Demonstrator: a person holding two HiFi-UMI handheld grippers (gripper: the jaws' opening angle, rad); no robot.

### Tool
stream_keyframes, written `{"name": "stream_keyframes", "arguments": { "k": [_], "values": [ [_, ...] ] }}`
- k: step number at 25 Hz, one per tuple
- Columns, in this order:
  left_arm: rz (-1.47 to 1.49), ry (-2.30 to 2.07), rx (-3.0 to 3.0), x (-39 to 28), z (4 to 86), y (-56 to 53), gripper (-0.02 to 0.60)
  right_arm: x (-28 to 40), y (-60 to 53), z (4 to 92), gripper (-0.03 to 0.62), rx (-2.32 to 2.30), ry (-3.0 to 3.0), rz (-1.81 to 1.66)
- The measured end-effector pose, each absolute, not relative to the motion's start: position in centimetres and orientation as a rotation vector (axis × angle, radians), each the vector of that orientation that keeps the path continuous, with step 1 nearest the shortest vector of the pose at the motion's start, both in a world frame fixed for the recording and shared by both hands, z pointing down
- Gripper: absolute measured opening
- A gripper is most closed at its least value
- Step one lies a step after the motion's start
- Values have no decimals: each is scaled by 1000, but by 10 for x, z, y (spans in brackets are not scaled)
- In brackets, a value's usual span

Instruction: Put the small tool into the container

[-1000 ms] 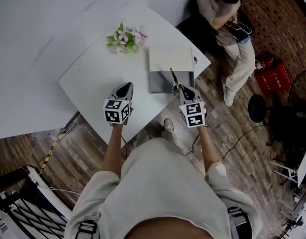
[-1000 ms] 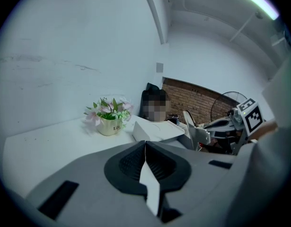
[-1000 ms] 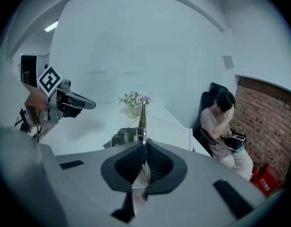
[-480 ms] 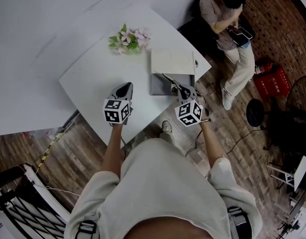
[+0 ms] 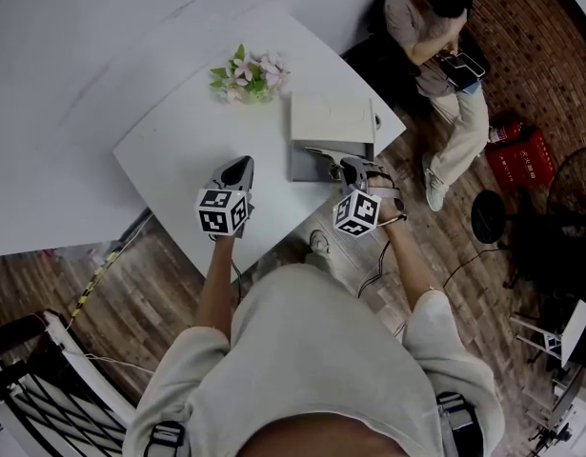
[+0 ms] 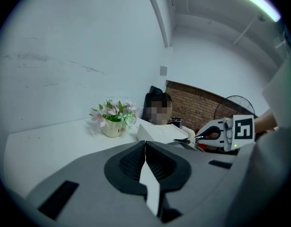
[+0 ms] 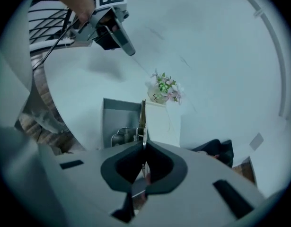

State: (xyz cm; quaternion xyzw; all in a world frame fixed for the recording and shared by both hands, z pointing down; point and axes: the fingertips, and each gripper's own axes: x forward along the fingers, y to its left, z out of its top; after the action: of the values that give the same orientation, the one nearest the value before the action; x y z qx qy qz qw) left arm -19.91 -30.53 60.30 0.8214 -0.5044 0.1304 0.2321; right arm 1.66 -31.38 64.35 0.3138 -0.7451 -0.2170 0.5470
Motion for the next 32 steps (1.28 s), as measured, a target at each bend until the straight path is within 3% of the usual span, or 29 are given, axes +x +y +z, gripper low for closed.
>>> {"name": "stream_keyframes", "arguments": {
  "k": [12, 32],
  "values": [
    [358, -1404, 2236, -210, 606, -298, 11, 13, -322, 663, 2, 590, -1585, -729],
    [379, -1459, 2181, -233, 609, -289, 11, 9, -347, 701, 2, 599, -1530, -722]
  ]
}}
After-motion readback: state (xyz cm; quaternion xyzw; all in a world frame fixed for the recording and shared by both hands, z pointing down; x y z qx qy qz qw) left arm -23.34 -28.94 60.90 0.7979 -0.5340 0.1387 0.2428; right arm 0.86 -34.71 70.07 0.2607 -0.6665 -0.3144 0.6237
